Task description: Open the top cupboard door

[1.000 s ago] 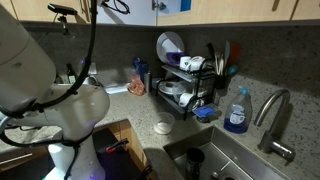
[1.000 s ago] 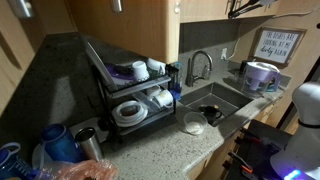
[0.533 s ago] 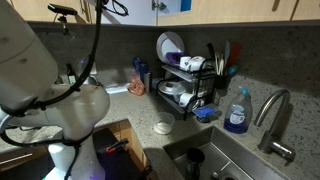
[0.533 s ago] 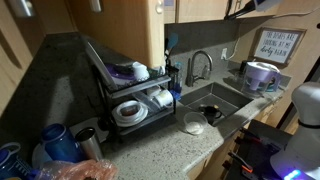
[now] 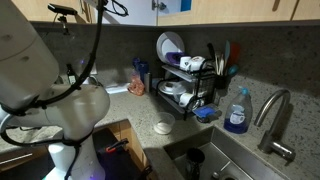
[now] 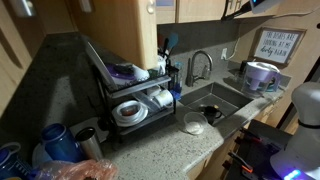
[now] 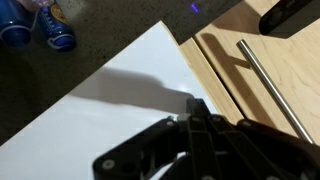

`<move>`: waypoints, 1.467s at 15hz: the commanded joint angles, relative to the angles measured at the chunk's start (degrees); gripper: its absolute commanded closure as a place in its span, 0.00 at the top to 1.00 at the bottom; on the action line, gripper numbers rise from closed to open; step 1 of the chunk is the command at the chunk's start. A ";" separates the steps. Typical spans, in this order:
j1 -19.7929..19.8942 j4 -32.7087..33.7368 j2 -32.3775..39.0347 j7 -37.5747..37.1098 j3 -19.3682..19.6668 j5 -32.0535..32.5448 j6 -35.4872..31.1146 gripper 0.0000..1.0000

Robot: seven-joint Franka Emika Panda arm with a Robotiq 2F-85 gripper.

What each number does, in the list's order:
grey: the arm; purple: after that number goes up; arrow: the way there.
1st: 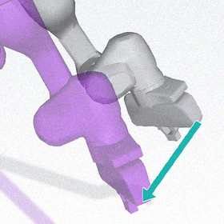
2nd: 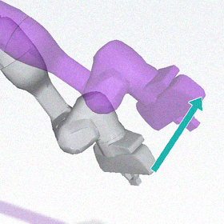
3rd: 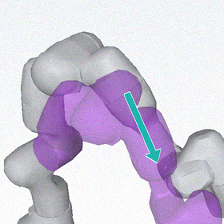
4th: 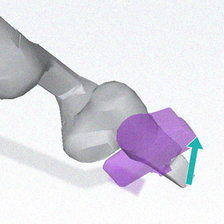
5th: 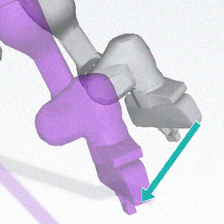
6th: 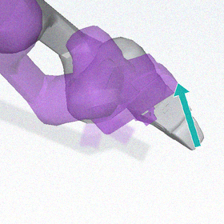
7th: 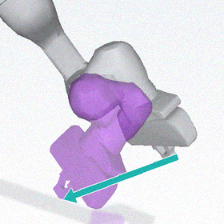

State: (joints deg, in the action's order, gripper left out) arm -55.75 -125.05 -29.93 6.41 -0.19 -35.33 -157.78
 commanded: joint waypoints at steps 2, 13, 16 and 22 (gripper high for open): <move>1.53 0.25 -0.19 1.63 -0.05 -0.86 0.28 0.00; 20.93 -4.66 -5.08 -3.64 -3.82 12.77 3.56 0.00; 26.79 -6.24 -6.32 -5.54 -5.66 15.44 5.54 0.00; 35.84 -8.90 -9.56 -7.93 -7.82 19.00 13.10 0.00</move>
State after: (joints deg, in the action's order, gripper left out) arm -23.64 -132.02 -36.53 0.85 -6.73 -18.61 -148.82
